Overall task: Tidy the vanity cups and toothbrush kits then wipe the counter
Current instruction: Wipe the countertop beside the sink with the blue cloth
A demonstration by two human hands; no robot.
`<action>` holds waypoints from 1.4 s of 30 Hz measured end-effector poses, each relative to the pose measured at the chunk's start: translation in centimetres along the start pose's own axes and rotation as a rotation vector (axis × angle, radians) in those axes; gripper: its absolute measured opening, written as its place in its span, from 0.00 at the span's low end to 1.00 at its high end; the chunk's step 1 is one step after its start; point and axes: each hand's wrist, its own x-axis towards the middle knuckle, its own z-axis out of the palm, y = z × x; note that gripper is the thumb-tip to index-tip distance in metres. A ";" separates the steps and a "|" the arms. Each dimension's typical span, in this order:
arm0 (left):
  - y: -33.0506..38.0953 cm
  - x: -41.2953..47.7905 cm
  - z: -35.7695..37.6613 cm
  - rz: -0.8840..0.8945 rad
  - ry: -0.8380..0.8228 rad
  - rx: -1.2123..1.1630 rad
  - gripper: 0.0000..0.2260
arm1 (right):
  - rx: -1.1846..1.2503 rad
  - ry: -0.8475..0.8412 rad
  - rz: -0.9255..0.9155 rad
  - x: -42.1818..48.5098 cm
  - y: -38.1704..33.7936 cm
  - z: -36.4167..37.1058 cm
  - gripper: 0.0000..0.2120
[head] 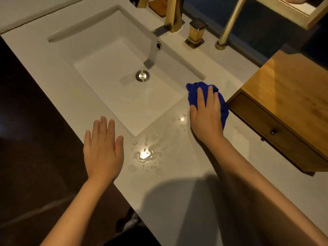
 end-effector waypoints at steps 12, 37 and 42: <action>-0.1 -0.1 0.5 -0.008 0.032 -0.020 0.25 | 0.088 0.074 0.242 5.8 -0.6 -0.2 0.24; -0.2 0.0 0.6 0.007 0.063 -0.050 0.23 | 0.300 -0.078 -0.282 -6.6 -4.7 0.8 0.23; -0.2 0.0 0.8 0.016 0.069 -0.046 0.23 | 0.348 -0.149 -0.400 -8.3 -4.9 0.7 0.22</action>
